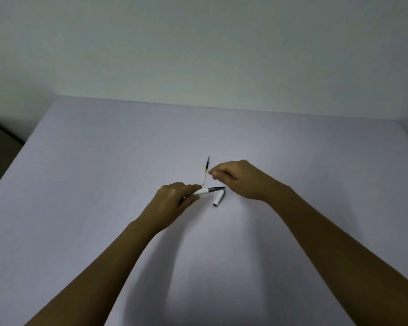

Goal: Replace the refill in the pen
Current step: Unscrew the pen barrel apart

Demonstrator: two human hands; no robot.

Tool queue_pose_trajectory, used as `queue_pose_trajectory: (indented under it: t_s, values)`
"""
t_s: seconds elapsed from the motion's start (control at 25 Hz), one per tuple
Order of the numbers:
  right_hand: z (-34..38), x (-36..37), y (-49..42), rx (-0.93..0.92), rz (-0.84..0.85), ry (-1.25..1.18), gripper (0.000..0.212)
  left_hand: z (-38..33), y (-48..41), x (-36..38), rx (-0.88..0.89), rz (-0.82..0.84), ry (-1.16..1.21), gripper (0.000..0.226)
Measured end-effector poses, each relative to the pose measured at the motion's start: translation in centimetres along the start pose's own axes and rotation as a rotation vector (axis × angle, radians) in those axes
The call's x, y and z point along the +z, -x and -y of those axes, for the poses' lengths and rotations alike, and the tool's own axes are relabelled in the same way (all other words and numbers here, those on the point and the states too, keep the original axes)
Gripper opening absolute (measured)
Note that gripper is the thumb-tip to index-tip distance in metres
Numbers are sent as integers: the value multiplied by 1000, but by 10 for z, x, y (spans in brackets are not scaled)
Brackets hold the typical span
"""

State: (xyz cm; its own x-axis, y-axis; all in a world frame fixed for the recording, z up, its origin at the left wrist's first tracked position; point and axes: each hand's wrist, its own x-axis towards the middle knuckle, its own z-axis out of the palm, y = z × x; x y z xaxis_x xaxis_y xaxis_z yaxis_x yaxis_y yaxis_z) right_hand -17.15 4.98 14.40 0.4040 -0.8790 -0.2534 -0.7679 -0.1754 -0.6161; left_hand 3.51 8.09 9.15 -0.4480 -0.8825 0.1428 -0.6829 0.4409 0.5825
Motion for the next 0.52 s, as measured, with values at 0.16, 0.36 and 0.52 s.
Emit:
queue_pose_trajectory:
  t_s: [0.16,0.36,0.52]
  values:
    - [2,-2,4,44,168,160,34,-8,-3,-4,72,-70,-57,25]
    - [2,-3,11,12,171,124,26,-17,3,-2,65,-62,-1,32]
    - [0,-2,18,-174,-35,261,18,-22,2,-2,-31,-17,51,24]
